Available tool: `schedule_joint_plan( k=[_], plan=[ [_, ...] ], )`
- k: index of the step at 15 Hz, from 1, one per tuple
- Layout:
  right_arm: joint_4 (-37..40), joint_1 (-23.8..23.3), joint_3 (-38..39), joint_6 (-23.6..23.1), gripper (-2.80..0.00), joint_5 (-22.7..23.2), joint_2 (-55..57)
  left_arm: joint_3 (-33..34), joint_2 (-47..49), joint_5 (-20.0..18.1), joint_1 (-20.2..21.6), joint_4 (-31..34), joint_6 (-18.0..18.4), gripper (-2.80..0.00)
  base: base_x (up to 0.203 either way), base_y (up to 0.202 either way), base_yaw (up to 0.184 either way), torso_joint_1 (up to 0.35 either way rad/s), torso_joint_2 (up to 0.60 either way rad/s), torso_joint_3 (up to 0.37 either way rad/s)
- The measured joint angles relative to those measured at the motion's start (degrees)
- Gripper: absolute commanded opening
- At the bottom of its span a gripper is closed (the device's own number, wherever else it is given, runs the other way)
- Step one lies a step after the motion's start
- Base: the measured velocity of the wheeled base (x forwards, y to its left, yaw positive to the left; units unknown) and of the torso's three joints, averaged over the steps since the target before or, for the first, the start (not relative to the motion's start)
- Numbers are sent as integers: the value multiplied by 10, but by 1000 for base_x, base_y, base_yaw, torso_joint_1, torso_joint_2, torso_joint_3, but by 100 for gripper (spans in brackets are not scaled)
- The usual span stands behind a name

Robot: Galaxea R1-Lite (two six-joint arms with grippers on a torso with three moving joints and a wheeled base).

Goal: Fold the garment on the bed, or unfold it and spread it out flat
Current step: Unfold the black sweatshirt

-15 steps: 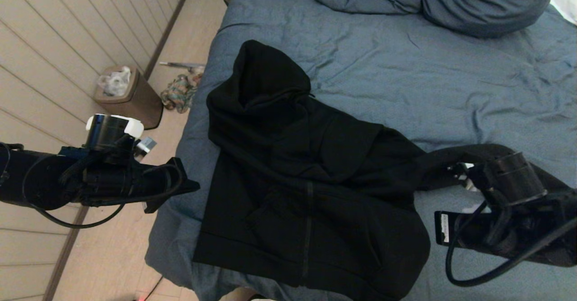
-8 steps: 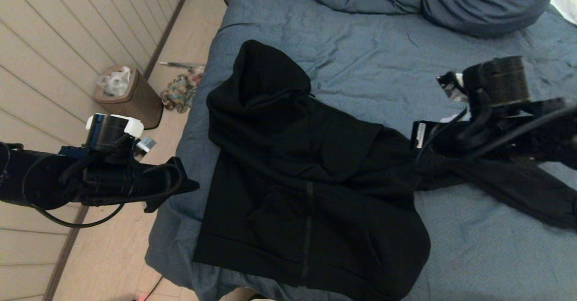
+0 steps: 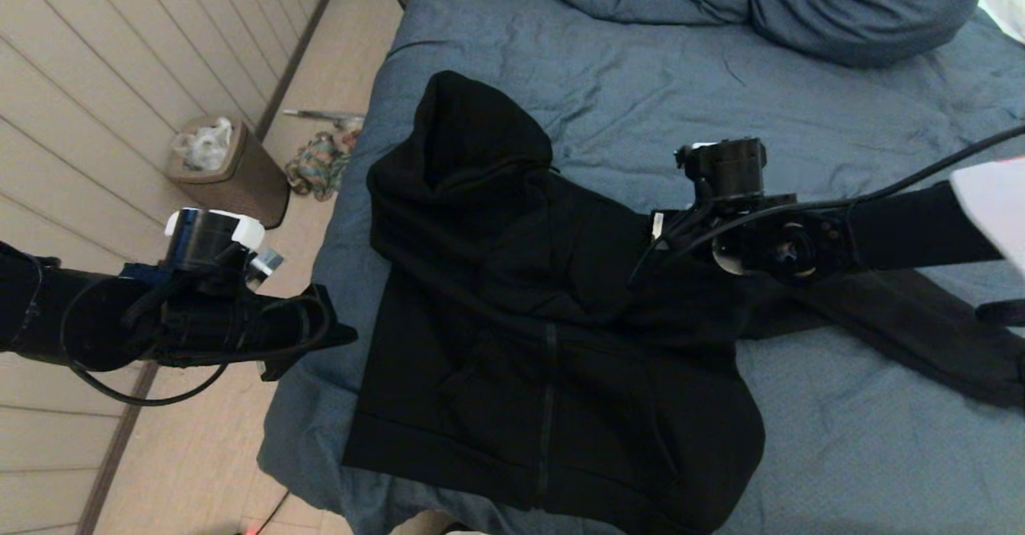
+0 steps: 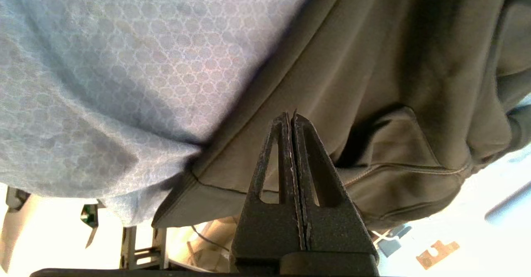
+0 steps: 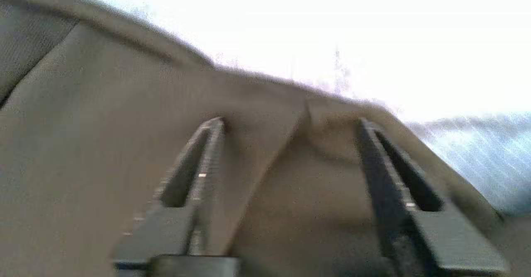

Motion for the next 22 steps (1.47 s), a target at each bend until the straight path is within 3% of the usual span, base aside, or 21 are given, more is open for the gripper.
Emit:
schedule_joint_plan(
  k=[3, 9, 16, 19, 20, 22],
  plan=[
    [-2, -24, -29, 2, 0, -2, 21, 2, 8, 2, 0, -19, 0, -280, 0, 0, 0, 0, 0, 0],
    [2, -68, -12, 0, 0, 4, 22, 5, 12, 2, -2, -22, -1, -280, 0, 0, 0, 0, 0, 0],
    [2, -32, 18, -1, 0, 20, 40, 6, 12, 2, -4, -22, -1, -280, 0, 0, 0, 0, 0, 0],
    [0, -31, 60, -54, 0, 23, 35, 6, 13, 1, -4, -22, 0, -280, 0, 0, 0, 0, 0, 0],
    [-1, -38, 72, -77, -280, 24, 34, 6, 13, 1, -4, -22, 0, -280, 0, 0, 0, 0, 0, 0],
    [0, -53, 79, -91, -280, 25, 34, 6, 14, 1, -4, -22, 0, -280, 0, 0, 0, 0, 0, 0]
  ],
)
